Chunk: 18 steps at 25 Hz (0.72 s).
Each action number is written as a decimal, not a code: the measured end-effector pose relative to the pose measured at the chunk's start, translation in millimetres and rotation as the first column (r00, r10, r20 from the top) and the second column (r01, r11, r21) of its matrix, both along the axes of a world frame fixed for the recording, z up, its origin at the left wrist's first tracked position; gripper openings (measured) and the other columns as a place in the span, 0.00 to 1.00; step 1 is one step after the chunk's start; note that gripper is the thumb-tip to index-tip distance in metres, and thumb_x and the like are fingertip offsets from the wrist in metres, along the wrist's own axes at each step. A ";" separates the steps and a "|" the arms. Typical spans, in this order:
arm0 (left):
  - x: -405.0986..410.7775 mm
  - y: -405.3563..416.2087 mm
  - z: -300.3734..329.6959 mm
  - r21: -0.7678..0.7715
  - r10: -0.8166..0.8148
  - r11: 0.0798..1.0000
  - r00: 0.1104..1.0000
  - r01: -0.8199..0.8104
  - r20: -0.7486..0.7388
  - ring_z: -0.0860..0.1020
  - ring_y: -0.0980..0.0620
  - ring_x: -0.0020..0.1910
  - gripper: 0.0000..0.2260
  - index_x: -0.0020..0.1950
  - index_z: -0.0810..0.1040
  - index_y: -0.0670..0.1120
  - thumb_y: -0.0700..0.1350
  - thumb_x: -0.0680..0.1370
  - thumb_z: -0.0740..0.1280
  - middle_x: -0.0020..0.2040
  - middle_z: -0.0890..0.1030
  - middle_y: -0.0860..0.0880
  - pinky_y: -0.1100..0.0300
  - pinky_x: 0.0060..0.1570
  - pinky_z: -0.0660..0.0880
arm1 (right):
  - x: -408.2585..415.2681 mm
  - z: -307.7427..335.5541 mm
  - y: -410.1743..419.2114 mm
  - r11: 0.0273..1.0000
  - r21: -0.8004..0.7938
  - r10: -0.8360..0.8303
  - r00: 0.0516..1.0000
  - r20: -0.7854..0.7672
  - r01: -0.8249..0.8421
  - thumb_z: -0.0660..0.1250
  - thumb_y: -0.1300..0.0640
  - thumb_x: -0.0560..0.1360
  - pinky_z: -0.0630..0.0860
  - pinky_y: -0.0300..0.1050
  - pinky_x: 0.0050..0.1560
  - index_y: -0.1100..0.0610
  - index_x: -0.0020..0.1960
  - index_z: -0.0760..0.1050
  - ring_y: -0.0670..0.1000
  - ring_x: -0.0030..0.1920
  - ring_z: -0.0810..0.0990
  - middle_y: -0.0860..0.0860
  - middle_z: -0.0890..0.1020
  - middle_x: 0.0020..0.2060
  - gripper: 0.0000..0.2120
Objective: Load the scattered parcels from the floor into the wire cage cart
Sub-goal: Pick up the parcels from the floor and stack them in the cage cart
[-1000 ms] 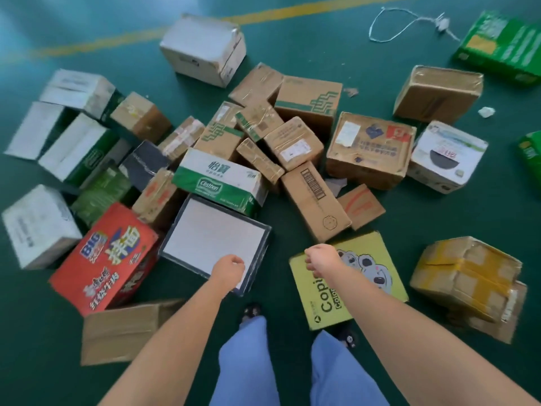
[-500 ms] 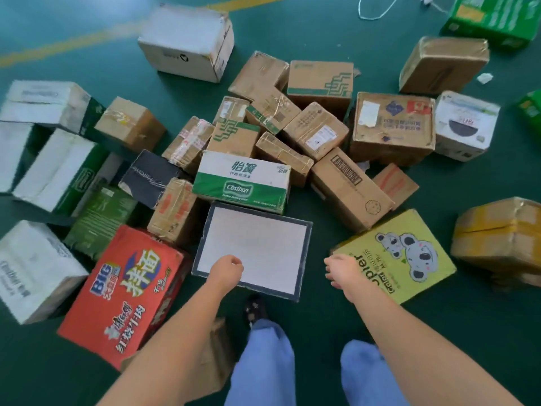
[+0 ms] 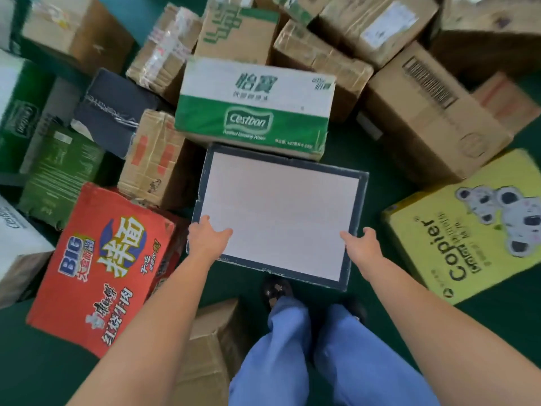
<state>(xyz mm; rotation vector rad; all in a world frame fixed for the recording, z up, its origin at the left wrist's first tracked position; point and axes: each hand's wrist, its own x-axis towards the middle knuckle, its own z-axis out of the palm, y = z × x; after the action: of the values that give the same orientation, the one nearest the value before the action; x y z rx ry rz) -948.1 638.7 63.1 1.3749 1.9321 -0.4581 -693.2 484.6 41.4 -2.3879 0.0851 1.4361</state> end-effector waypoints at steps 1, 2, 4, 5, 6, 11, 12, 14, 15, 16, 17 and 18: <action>-8.3 7.1 -23.5 0.015 -0.007 1.000 1.000 0.007 -0.022 0.64 0.36 0.69 0.36 0.76 0.58 0.43 0.53 0.75 0.70 0.72 0.61 0.37 0.46 0.68 0.64 | -5.5 -23.8 -2.0 0.999 -0.018 -0.030 1.000 0.003 0.030 0.65 0.49 0.78 0.66 0.55 0.66 0.58 0.78 0.50 0.61 0.70 0.66 0.58 0.62 0.74 0.36; -15.3 13.7 -43.1 0.029 -0.007 1.000 0.999 0.008 -0.044 0.62 0.36 0.71 0.38 0.77 0.56 0.43 0.53 0.74 0.70 0.73 0.60 0.37 0.46 0.68 0.63 | -9.8 -44.8 -5.0 0.998 -0.032 -0.056 0.998 0.014 0.056 0.65 0.48 0.78 0.65 0.55 0.67 0.57 0.78 0.48 0.61 0.71 0.65 0.58 0.61 0.75 0.38; -29.3 26.1 -78.2 0.042 0.022 0.999 0.998 -0.020 -0.063 0.59 0.37 0.73 0.42 0.78 0.51 0.43 0.54 0.74 0.71 0.75 0.58 0.37 0.44 0.70 0.60 | -17.4 -80.9 -12.1 0.993 -0.058 -0.104 0.994 0.032 0.106 0.65 0.47 0.77 0.64 0.55 0.68 0.56 0.79 0.45 0.61 0.72 0.64 0.57 0.60 0.75 0.40; -35.7 30.6 -90.9 0.040 0.045 0.998 0.998 -0.043 -0.052 0.58 0.37 0.74 0.44 0.79 0.49 0.44 0.55 0.73 0.72 0.76 0.58 0.38 0.43 0.70 0.60 | -20.8 -92.5 -15.4 0.989 -0.064 -0.128 0.991 0.035 0.130 0.65 0.46 0.77 0.64 0.55 0.68 0.55 0.79 0.45 0.61 0.72 0.65 0.56 0.61 0.75 0.40; -40.9 34.3 -101.5 0.034 0.069 0.997 0.997 -0.068 -0.035 0.58 0.37 0.74 0.45 0.79 0.47 0.45 0.55 0.73 0.72 0.76 0.58 0.38 0.42 0.70 0.60 | -23.1 -102.8 -17.9 0.987 -0.057 -0.149 0.988 0.039 0.151 0.65 0.46 0.77 0.65 0.54 0.67 0.55 0.78 0.45 0.61 0.71 0.65 0.55 0.62 0.75 0.40; -40.7 32.7 -99.3 0.020 0.164 0.986 0.985 -0.163 -0.051 0.55 0.36 0.74 0.47 0.79 0.47 0.43 0.58 0.72 0.72 0.76 0.54 0.37 0.42 0.70 0.58 | -16.1 -99.9 -24.3 0.972 -0.048 -0.227 0.972 0.066 0.231 0.69 0.43 0.74 0.70 0.55 0.64 0.58 0.75 0.53 0.61 0.65 0.71 0.57 0.68 0.70 0.40; -35.7 27.2 -84.1 0.012 0.156 0.988 0.985 -0.155 -0.071 0.55 0.36 0.74 0.46 0.79 0.48 0.43 0.59 0.72 0.72 0.76 0.54 0.37 0.41 0.70 0.58 | -12.4 -85.2 -25.5 0.969 -0.047 -0.240 0.967 0.083 0.244 0.69 0.43 0.73 0.70 0.55 0.64 0.57 0.76 0.53 0.62 0.66 0.70 0.57 0.68 0.70 0.41; -23.0 14.8 -41.7 0.012 0.118 0.993 0.989 -0.117 -0.093 0.59 0.35 0.72 0.45 0.78 0.52 0.42 0.60 0.72 0.71 0.74 0.57 0.36 0.40 0.69 0.60 | -4.6 -38.6 -30.9 0.960 -0.083 -0.254 0.958 0.132 0.266 0.69 0.42 0.72 0.68 0.56 0.65 0.58 0.76 0.52 0.62 0.67 0.68 0.58 0.65 0.71 0.42; -16.2 8.9 -18.7 0.014 0.105 0.994 0.990 -0.104 -0.095 0.62 0.35 0.70 0.44 0.77 0.53 0.41 0.61 0.71 0.71 0.73 0.58 0.36 0.40 0.68 0.62 | -0.8 -12.2 -36.1 0.955 -0.114 -0.255 0.955 0.152 0.273 0.69 0.41 0.72 0.66 0.57 0.66 0.58 0.76 0.52 0.63 0.68 0.66 0.59 0.64 0.71 0.43; -9.6 2.2 7.8 0.013 0.092 0.996 0.991 -0.091 -0.096 0.63 0.35 0.69 0.44 0.76 0.53 0.41 0.61 0.71 0.71 0.72 0.59 0.37 0.41 0.67 0.63 | 3.0 16.4 -43.1 0.951 -0.144 -0.248 0.954 0.166 0.272 0.69 0.39 0.71 0.66 0.58 0.67 0.58 0.76 0.52 0.63 0.68 0.66 0.59 0.63 0.72 0.45; -2.4 -4.4 35.7 0.013 0.079 0.997 0.992 -0.078 -0.098 0.64 0.36 0.68 0.43 0.76 0.54 0.41 0.61 0.71 0.70 0.72 0.59 0.37 0.41 0.67 0.64 | 6.7 44.9 -50.0 0.949 -0.163 -0.239 0.954 0.180 0.269 0.69 0.38 0.69 0.66 0.59 0.67 0.58 0.76 0.53 0.63 0.68 0.66 0.59 0.64 0.71 0.46; 6.1 -11.6 69.1 0.013 0.059 0.998 0.993 -0.058 -0.098 0.64 0.36 0.68 0.43 0.76 0.54 0.41 0.60 0.71 0.70 0.71 0.60 0.37 0.42 0.67 0.64 | 11.2 80.1 -59.1 0.948 -0.171 -0.235 0.953 0.190 0.268 0.68 0.36 0.66 0.66 0.61 0.66 0.58 0.75 0.54 0.63 0.67 0.67 0.59 0.66 0.70 0.47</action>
<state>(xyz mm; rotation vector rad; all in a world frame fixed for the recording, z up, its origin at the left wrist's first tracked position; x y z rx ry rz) -942.0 627.0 132.3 1.3206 2.0510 -0.4975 -682.0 425.5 121.5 -2.5322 0.4931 1.1509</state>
